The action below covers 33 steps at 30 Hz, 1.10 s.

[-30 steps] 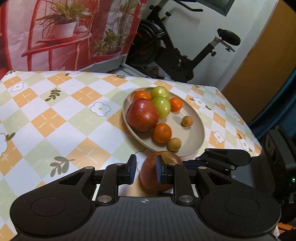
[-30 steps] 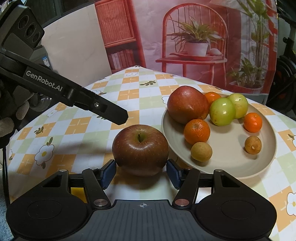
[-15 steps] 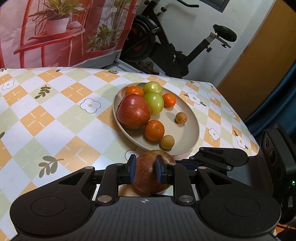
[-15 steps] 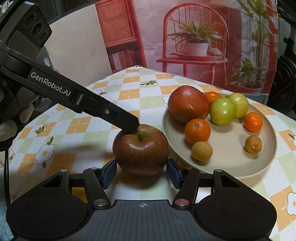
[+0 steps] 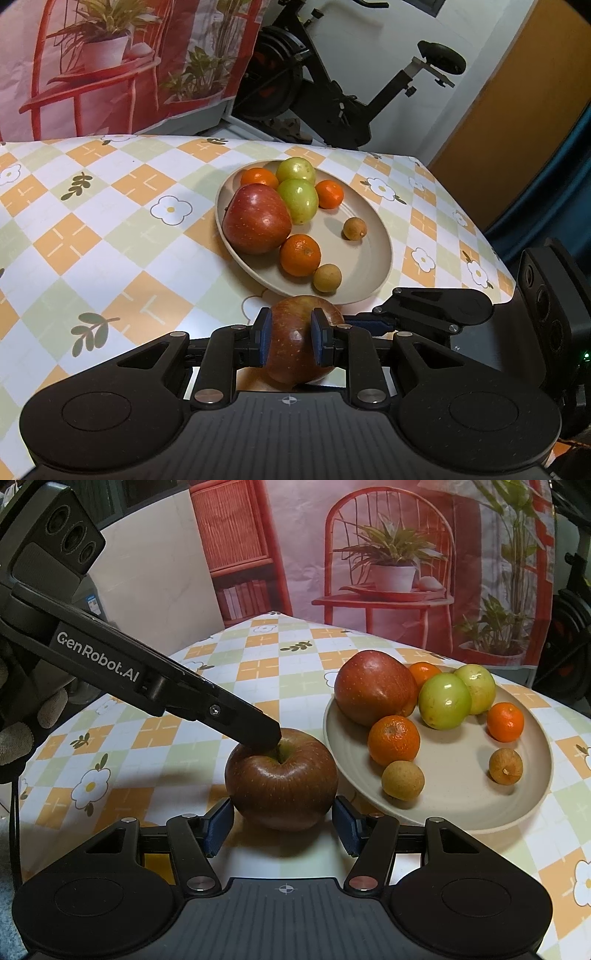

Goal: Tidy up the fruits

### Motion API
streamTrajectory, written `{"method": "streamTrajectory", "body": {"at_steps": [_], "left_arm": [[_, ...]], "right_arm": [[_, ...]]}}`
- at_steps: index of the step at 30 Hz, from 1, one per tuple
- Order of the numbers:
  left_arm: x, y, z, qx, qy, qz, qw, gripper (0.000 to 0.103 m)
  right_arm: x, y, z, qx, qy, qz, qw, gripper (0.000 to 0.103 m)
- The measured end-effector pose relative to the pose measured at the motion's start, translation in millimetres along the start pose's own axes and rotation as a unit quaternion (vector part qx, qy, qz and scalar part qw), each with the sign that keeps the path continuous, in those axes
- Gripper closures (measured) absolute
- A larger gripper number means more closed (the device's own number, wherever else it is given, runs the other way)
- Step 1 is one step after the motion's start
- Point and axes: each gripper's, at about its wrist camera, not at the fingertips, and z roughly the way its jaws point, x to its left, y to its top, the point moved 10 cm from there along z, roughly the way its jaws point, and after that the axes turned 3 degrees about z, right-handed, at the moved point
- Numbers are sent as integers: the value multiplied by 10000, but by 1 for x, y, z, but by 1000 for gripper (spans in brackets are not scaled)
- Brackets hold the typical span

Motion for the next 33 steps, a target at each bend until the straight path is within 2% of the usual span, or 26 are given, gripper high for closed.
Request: {"method": "streamTrajectory", "body": {"at_steps": [22,33], "left_arm": [[-11,2,6,51,55,134,9999,79],[-7,-5,1,46,-59,-85,9999,77]], "right_arm": [[-5,-7,-12,-123,39,150,9998,48],[-2,-9,-12,-26,-36,12,10000,45]]}}
